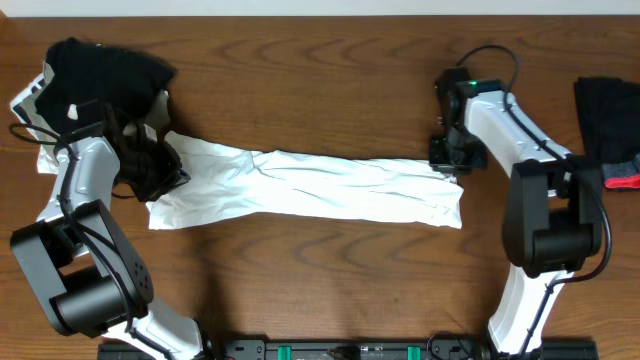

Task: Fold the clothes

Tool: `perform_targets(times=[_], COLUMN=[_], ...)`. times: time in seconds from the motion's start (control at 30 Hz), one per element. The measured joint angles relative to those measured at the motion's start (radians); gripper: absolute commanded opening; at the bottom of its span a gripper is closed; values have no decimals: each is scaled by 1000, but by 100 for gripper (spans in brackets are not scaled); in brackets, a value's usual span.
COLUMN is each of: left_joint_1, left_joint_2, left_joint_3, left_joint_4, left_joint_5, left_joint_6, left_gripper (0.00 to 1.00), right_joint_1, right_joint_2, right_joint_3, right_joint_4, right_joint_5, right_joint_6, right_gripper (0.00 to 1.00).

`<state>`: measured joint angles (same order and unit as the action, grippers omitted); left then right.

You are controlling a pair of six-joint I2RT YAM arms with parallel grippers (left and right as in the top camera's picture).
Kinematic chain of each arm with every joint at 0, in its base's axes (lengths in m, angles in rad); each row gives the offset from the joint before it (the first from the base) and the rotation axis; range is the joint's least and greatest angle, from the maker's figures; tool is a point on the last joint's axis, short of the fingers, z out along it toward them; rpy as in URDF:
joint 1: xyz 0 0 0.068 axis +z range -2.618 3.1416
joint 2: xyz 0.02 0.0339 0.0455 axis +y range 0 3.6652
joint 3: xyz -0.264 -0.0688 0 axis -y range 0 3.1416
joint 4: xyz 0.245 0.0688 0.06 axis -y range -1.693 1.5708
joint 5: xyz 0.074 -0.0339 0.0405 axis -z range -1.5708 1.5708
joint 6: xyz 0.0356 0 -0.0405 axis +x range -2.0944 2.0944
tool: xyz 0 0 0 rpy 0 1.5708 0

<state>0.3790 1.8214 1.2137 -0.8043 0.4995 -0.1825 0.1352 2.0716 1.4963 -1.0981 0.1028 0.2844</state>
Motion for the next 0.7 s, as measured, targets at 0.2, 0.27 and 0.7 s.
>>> perform_targets(times=[0.2,0.27,0.7], left_joint_1=[0,0,-18], left_joint_2=[0,-2,-360], left_joint_3=[0,0,-1], left_joint_4=[1,1,1], left_joint_5=[-6,-6,49], left_joint_6=[0,0,71], left_gripper=[6,6,71], right_joint_1=[-56,-76,-226], right_joint_2=[0,0,-49], right_joint_3=[7,35,228], right_joint_4=[-77,-146,-366], right_joint_5=[48,54,50], right_joint_6=[6,19,65], right_gripper=[37,38,99])
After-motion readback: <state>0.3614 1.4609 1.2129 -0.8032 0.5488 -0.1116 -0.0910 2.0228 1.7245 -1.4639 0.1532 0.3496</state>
